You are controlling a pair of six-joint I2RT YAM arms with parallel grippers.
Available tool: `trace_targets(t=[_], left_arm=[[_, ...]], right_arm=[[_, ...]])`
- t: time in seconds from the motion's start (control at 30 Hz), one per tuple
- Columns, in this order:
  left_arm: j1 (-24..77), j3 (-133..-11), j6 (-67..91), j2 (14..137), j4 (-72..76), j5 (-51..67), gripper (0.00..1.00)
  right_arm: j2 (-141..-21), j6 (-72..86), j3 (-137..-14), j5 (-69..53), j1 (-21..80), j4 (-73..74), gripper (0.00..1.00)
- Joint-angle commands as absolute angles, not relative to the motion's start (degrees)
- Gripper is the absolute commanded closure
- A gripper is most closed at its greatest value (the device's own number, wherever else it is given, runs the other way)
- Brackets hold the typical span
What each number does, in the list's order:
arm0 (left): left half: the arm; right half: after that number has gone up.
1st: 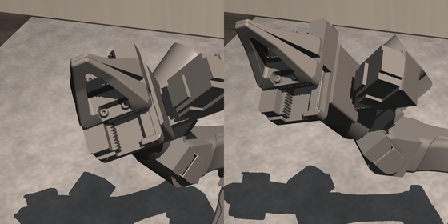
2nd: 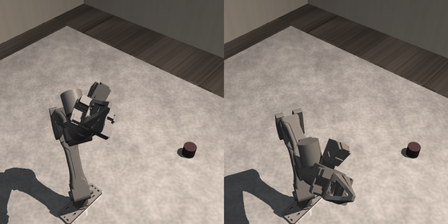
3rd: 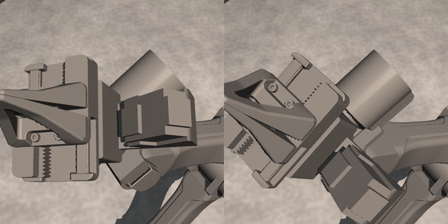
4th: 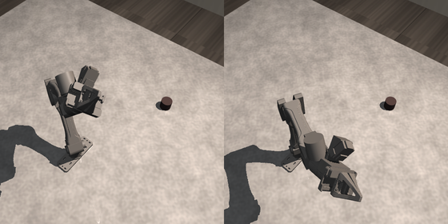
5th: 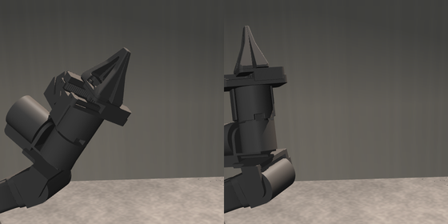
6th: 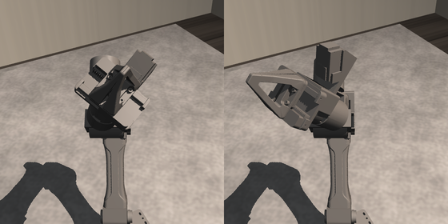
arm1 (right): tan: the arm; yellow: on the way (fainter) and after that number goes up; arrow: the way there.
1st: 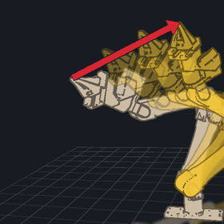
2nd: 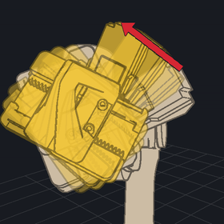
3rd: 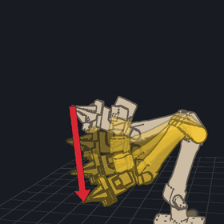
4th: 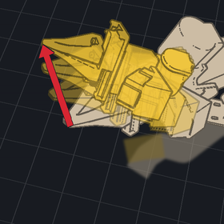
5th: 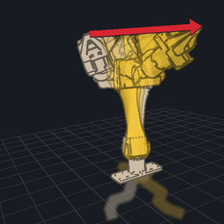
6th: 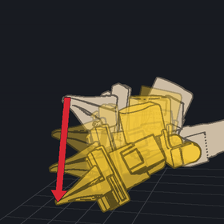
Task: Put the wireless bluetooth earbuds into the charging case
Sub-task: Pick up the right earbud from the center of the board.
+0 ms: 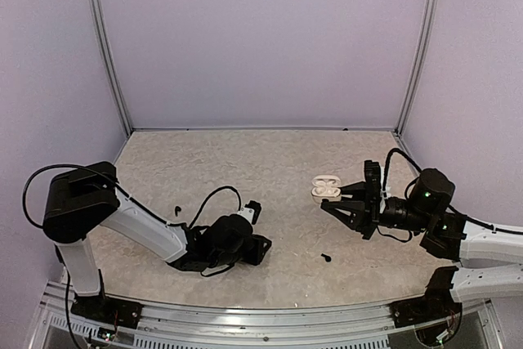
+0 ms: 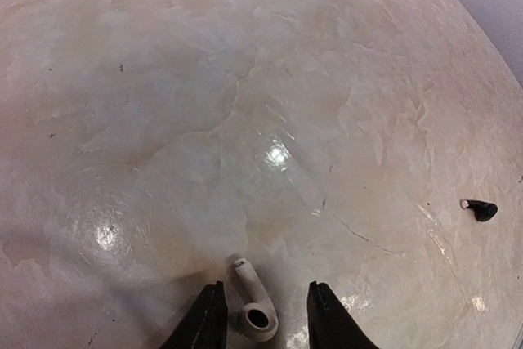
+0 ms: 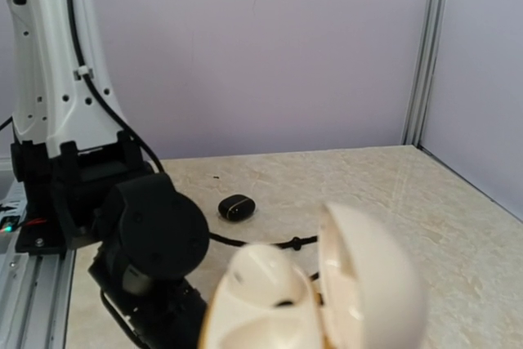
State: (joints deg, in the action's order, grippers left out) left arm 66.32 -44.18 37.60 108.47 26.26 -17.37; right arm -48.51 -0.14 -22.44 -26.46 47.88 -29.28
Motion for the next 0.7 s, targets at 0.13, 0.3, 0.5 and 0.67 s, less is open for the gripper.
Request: trace_targets(t=[0.13,0.3,0.5,0.67], left_arm=[[63.17,-36.53,22.87,104.06,28.18,-8.59,0.59],[63.0,-31.58,11.88,100.38,33.36,-5.01,0.59],[62.06,-29.41,1.35,101.2,39.49,3.14,0.59],[60.05,-31.91,-2.32,104.27,39.41,4.77,0.59]], right_arm=[[-47.25,-0.23,-21.81,-25.71,47.53,-29.19,1.0],[-47.24,-0.19,-21.8,-25.81,47.49,-29.01,1.0],[-47.17,-0.16,-21.87,-26.06,47.57,-28.84,1.0],[-47.2,-0.18,-22.0,-25.97,47.54,-28.49,1.0]])
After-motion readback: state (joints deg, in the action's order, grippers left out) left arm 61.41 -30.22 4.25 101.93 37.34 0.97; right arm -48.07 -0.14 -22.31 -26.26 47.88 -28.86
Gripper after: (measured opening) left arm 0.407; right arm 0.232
